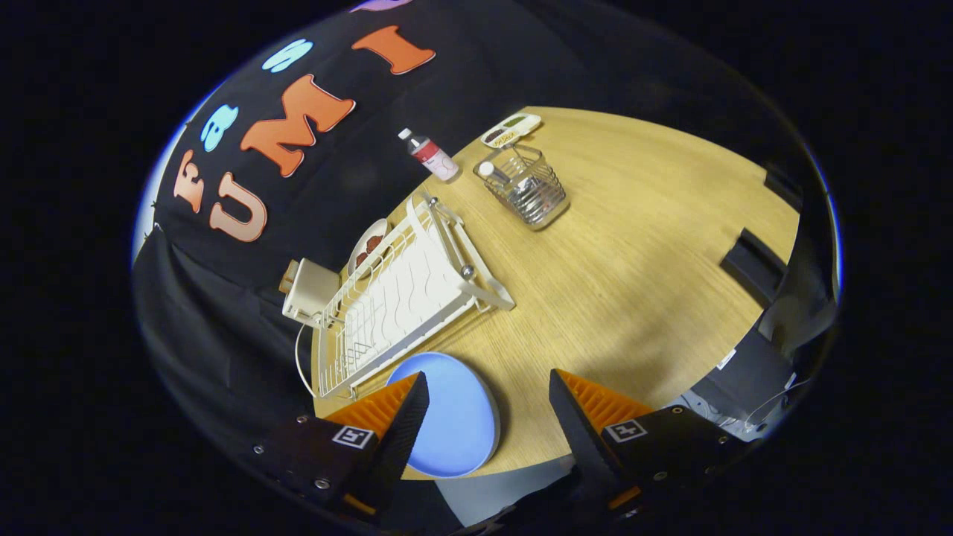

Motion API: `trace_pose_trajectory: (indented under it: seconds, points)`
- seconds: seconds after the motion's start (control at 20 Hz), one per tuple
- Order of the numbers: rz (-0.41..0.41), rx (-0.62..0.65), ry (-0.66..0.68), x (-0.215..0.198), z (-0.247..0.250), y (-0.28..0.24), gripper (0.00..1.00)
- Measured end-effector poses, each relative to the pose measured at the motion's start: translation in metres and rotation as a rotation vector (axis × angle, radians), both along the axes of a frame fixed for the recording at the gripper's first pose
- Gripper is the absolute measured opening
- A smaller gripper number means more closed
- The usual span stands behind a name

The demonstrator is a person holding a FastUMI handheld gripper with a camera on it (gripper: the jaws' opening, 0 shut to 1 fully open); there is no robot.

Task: Take the plate from the dish rack, then take the spoon from the basket and place it into the plate.

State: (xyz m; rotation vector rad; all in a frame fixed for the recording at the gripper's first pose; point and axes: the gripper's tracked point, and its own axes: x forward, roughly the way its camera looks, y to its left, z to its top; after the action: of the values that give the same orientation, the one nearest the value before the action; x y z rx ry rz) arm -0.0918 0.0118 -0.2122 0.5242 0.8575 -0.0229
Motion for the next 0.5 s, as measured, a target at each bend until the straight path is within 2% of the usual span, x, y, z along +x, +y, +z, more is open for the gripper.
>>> trace_pose_trajectory:
  seconds: [0.3, 0.5]
  points:
    - [0.008, -0.251, -0.138, 0.051, 0.036, -0.039, 0.98]
    - [0.084, -0.453, -0.284, 0.089, 0.059, -0.048, 0.98]
